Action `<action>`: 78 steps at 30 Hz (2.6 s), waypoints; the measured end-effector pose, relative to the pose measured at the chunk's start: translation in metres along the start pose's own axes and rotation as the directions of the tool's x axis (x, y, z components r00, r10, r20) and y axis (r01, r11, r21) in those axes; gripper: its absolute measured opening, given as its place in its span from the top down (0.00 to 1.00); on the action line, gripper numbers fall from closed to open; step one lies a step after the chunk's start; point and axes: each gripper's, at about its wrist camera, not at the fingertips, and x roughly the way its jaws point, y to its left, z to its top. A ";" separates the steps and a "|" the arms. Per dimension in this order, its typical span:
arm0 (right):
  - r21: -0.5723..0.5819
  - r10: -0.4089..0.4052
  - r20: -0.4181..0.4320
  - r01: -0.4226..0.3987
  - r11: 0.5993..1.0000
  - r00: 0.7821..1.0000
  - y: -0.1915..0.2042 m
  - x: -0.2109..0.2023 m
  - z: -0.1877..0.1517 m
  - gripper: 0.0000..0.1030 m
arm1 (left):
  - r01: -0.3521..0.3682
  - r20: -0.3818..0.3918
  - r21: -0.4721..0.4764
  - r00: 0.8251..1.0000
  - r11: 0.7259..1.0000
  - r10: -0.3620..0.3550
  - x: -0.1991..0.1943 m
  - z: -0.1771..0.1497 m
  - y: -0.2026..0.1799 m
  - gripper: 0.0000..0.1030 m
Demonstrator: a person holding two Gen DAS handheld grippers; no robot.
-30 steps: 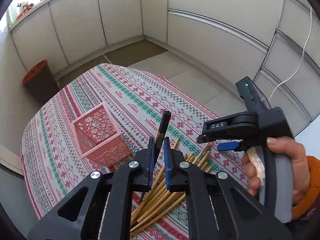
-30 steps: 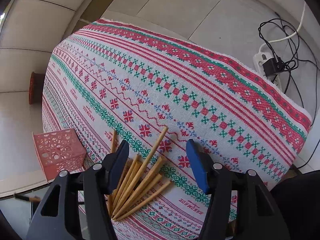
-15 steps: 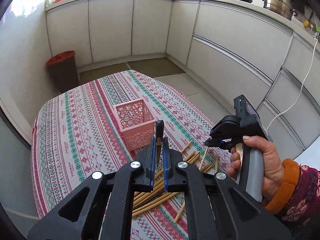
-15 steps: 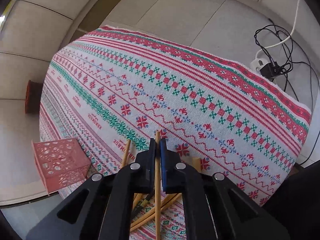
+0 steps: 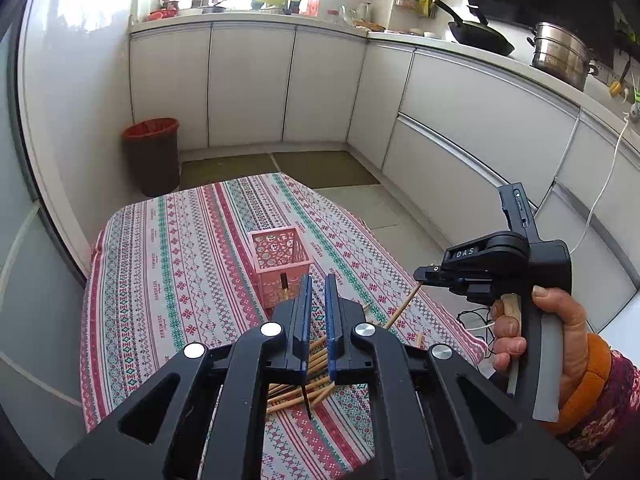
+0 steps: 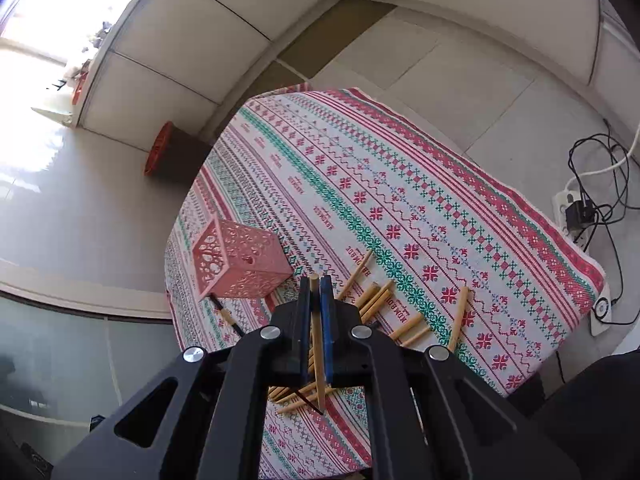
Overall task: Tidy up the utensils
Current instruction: 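Lift the brush and chopstick upright and carry both toward the pink holder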
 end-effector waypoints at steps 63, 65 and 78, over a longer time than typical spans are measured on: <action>-0.349 0.136 0.053 -0.109 0.931 0.989 0.082 -0.111 -0.025 0.95 | -0.124 -0.257 -0.240 0.965 0.963 0.060 0.051 -0.034 0.073 0.96; -0.348 0.134 0.049 -0.109 0.931 0.990 0.082 -0.110 -0.026 0.95 | -0.169 -0.370 -0.405 0.929 0.898 0.008 0.077 -0.046 0.113 0.50; -0.303 0.082 -0.002 -0.079 0.950 0.997 0.067 -0.070 -0.003 0.95 | -0.418 -0.605 -0.430 0.792 0.800 0.089 0.243 -0.044 0.178 0.72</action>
